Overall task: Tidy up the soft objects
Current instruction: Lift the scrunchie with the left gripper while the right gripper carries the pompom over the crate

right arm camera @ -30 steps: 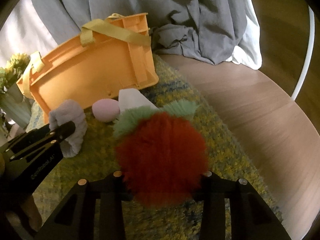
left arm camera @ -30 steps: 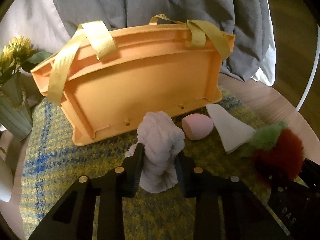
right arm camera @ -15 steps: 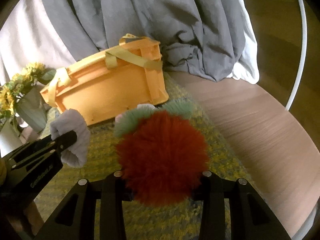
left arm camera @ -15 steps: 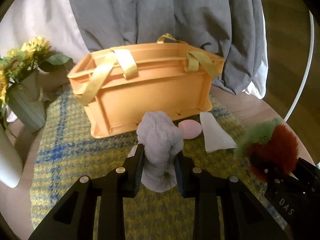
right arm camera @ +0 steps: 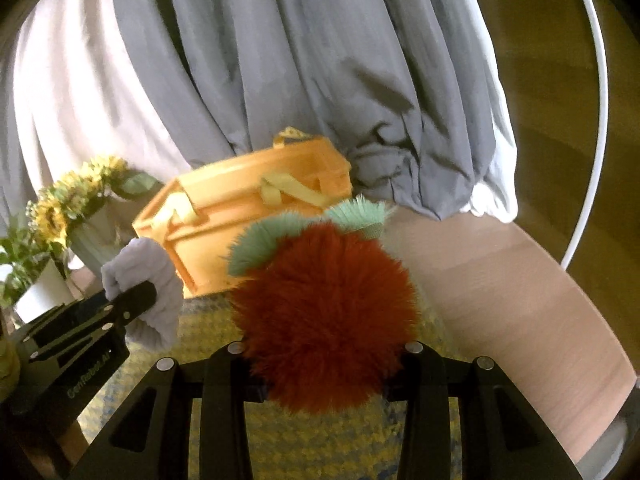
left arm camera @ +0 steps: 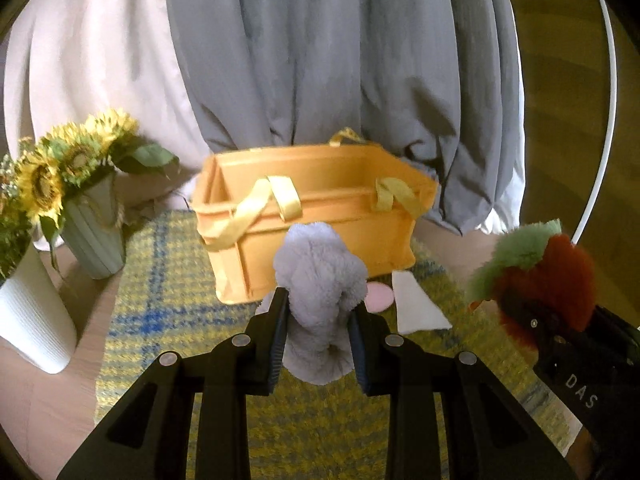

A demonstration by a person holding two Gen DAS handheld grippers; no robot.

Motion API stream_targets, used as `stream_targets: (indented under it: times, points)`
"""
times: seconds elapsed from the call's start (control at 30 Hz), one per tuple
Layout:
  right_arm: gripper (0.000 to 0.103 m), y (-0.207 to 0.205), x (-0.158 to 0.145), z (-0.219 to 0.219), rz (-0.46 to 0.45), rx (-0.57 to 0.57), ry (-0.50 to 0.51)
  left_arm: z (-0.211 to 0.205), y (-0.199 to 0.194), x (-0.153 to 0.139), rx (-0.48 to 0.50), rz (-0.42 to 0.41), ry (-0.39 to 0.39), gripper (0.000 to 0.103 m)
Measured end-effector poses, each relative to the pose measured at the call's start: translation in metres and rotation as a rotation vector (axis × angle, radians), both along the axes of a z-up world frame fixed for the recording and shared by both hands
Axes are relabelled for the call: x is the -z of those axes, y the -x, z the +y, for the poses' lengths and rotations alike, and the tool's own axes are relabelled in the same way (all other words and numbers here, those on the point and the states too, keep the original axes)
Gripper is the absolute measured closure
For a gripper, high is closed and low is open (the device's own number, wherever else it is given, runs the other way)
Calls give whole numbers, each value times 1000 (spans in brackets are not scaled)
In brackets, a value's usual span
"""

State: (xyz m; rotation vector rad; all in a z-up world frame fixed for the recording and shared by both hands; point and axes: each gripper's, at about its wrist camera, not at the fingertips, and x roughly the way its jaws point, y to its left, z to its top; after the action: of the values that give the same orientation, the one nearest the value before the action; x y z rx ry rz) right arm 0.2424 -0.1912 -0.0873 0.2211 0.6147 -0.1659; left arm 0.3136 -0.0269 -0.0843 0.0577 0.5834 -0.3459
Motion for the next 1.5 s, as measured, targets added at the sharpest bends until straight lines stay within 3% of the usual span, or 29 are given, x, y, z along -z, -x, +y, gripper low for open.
stream_targets:
  times: [0.73, 1.5]
  points:
    - [65, -17, -62, 3, -173, -115, 20, 11, 3, -63, -97, -170, 52, 75]
    - [65, -76, -91, 1, -288, -142, 32, 7, -55, -92, -105, -271, 51, 75]
